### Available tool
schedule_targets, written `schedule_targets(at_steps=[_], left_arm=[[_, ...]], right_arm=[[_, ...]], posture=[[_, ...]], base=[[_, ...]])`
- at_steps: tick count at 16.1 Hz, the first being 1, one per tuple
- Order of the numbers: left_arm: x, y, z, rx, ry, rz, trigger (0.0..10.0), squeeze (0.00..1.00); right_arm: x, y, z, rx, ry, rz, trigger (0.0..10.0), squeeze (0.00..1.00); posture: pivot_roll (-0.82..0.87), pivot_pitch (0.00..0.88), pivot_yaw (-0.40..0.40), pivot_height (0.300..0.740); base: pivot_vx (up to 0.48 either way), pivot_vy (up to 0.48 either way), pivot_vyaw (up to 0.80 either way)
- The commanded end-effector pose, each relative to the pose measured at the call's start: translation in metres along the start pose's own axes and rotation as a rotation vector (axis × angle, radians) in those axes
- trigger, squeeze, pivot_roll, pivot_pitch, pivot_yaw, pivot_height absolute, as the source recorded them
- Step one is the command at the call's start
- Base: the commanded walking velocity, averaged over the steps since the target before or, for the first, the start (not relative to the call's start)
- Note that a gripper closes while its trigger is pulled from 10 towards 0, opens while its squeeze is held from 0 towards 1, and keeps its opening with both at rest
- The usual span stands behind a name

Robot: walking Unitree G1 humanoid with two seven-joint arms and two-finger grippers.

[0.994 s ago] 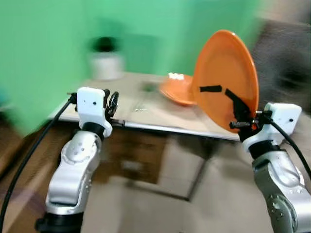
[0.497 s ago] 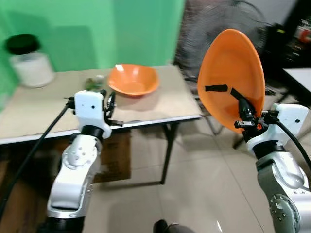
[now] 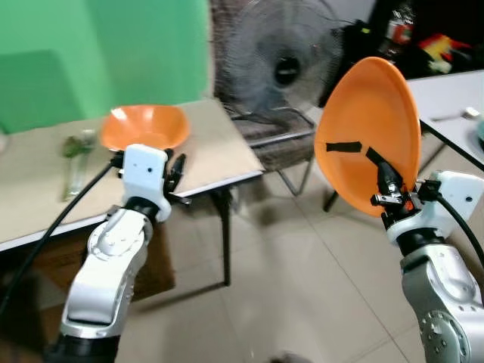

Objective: Setting the table

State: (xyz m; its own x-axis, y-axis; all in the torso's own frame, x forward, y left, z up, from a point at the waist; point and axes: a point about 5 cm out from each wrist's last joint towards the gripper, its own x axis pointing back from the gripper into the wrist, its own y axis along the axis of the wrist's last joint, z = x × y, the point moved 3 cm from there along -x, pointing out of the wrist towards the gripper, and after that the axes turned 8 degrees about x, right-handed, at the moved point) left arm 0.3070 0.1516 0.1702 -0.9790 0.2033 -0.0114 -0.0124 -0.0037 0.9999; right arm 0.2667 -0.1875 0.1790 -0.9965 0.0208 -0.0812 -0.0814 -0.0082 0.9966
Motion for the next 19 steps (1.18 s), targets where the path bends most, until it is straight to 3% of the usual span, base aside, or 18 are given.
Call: schedule_targets(at_steps=[1,3,6,9,13,15,19], left_arm=[[-0.003,-0.001,-0.007,0.003,-0.008,0.001,10.0,0.0],[-0.004,0.001,-0.006,0.02,0.007,-0.009,10.0,0.0],[-0.009,0.001,-0.006,0.046,0.034,-0.013,10.0,0.0],[-0.006,-0.009,-0.018,0.086,-0.019,0.032,10.0,0.0],[-0.011,-0.006,-0.02,0.076,-0.043,0.018,10.0,0.0],[-0.013,-0.01,-0.021,0.036,-0.044,0.041,10.0,0.0],[-0.012,-0.001,-0.022,0.045,-0.054,0.002,10.0,0.0]], right_arm=[[0.0,0.004,-0.005,0.036,-0.018,-0.006,10.0,0.0],[-0.003,0.001,-0.001,0.074,-0.011,0.003,10.0,0.0],[0.001,-0.003,0.0,0.05,0.005,0.033,10.0,0.0],[0.001,0.0,-0.007,0.067,-0.021,0.035,10.0,0.0],[0.004,0.0,-0.003,0.092,-0.019,0.036,10.0,0.0],[0.005,0.0,-0.004,0.088,-0.029,0.038,10.0,0.0],[0.003,0.001,-0.001,0.077,-0.011,0.036,10.0,0.0]], posture=[[0.03,0.0,-0.045,0.74],[0.03,0.0,-0.051,0.74],[0.0,0.0,-0.055,0.74],[-0.01,0.0,-0.053,0.74],[-0.04,0.0,-0.019,0.74],[-0.03,0.0,-0.017,0.74],[0.0,0.0,-0.032,0.74]], base=[[0.0,0.0,-0.8],[0.0,0.0,-0.8],[0.0,0.0,-0.8],[0.0,0.0,-0.8],[0.0,0.0,-0.8],[0.0,0.0,-0.8],[0.0,0.0,-0.8]])
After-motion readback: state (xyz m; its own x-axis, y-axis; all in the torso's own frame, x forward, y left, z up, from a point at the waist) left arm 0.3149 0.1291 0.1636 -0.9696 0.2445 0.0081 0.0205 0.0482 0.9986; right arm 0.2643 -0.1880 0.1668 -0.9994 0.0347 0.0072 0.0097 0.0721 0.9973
